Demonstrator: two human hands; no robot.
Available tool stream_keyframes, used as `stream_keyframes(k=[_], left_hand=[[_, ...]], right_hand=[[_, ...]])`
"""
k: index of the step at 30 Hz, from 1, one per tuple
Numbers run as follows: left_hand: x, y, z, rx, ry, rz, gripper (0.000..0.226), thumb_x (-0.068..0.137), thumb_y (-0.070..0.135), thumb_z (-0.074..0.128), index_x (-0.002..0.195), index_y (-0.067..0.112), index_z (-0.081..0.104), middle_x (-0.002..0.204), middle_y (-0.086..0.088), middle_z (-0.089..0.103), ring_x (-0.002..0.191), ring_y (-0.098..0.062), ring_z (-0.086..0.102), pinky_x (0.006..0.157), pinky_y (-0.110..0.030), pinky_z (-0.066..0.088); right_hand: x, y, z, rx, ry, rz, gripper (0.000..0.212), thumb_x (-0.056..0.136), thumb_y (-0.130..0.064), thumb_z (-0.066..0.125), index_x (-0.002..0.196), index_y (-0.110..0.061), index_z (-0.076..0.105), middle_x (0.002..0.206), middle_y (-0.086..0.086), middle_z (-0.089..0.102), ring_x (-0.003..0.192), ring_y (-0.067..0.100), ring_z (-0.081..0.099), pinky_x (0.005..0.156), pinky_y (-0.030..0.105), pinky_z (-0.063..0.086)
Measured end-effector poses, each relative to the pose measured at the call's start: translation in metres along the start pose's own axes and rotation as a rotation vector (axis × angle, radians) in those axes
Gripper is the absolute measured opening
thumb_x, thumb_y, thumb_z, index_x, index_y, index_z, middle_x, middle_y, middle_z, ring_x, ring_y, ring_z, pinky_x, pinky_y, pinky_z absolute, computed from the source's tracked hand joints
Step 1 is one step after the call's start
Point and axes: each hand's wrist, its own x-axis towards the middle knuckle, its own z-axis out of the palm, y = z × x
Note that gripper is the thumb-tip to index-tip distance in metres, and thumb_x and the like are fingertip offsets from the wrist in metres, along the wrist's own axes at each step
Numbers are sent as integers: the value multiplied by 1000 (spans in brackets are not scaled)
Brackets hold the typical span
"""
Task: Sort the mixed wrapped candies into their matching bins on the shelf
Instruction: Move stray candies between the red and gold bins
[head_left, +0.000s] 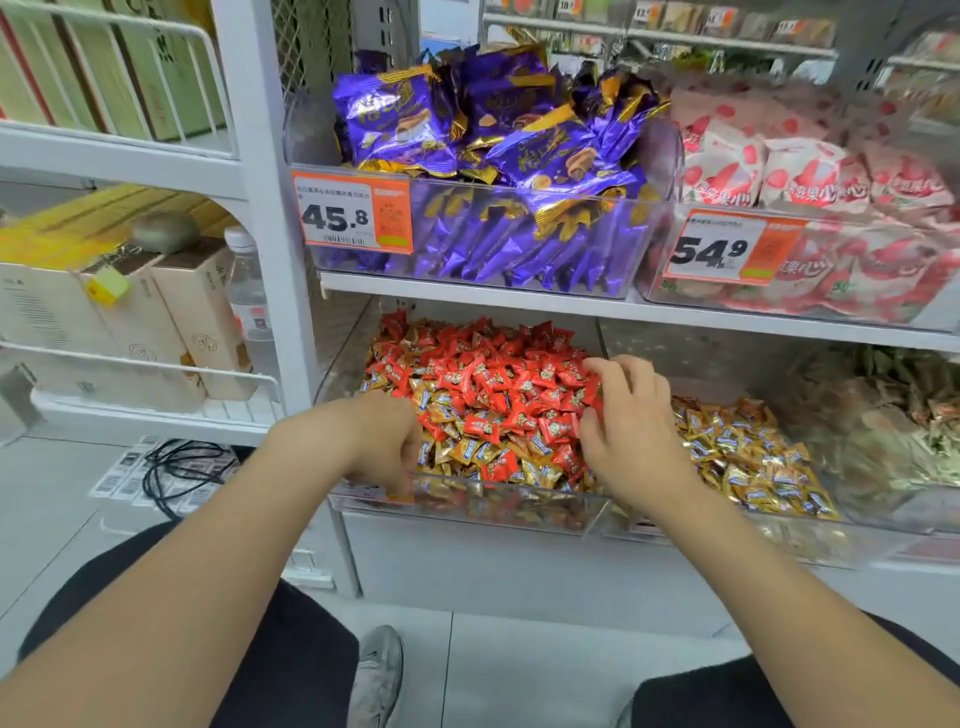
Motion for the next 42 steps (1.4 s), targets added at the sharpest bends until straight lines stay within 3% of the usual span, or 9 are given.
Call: stream_keyframes(k=[2, 5, 13, 20, 25, 28, 32, 37, 42], left_hand=[[3, 3, 4, 23, 21, 26, 16, 77, 31, 87, 84, 23, 76, 77, 10, 71, 81, -17, 70, 74, -36, 61], [7, 8, 13, 54, 117, 69, 17, 80, 33, 84, 76, 18, 75, 72, 9, 70, 77, -16, 68, 75, -37, 61], [-13, 9, 44, 106, 344, 84, 34, 89, 53, 71, 76, 24, 57, 72, 13, 55, 72, -11, 53, 55, -29, 36], [-14, 10, 48, -238, 469, 186, 32, 83, 67, 64, 85, 35, 59, 79, 15, 62, 74, -1, 58, 70, -37, 55], [8, 38, 51, -196, 457, 283, 67, 70, 82, 72, 120, 43, 48, 116, 17, 42, 101, -9, 55, 83, -40, 54], [23, 46, 42, -146, 433, 268, 77, 56, 88, 75, 115, 44, 50, 114, 18, 39, 96, -11, 57, 77, -40, 55], [38, 46, 38, -130, 465, 309, 63, 64, 80, 78, 109, 43, 52, 105, 16, 40, 86, -13, 58, 72, -42, 55], [42, 55, 39, 67, 559, 420, 70, 86, 55, 75, 140, 41, 33, 122, 10, 39, 78, -19, 60, 56, -41, 52], [40, 48, 38, 150, 541, 428, 27, 100, 49, 61, 125, 41, 60, 119, 8, 39, 92, -11, 51, 61, -33, 47]], right_hand=[[-12, -19, -7, 79, 51, -228, 30, 91, -14, 59, 121, -15, 66, 114, 4, 56, 109, 27, 50, 96, 41, 45], [-33, -42, -4, 9, -274, -391, 22, 95, -28, 54, 111, -21, 68, 102, -2, 60, 100, 23, 60, 83, 43, 53], [-45, -47, 14, -235, -392, -373, 23, 92, -9, 67, 111, -23, 64, 103, -3, 56, 97, 26, 62, 67, 43, 53], [-36, -46, -7, 3, -279, -199, 14, 97, -41, 65, 99, -29, 71, 93, -14, 63, 89, 13, 63, 74, 38, 56], [-17, -25, -19, -176, -272, -185, 64, 87, -48, 81, 144, -31, 57, 124, -6, 58, 117, 21, 57, 91, 40, 53], [0, -27, -14, -344, -369, -276, 65, 92, -53, 73, 150, -35, 51, 129, -7, 61, 122, 22, 59, 97, 39, 45], [20, -26, -3, -255, -353, -283, 39, 95, -37, 75, 132, -30, 64, 107, 0, 66, 102, 31, 67, 84, 43, 56], [34, -18, -2, -188, -210, -228, 34, 97, -21, 70, 129, -25, 63, 105, 5, 66, 97, 36, 68, 77, 49, 57], [35, -13, 2, -213, -119, -197, 38, 92, -9, 67, 125, -25, 60, 111, 2, 60, 92, 36, 66, 65, 47, 56]])
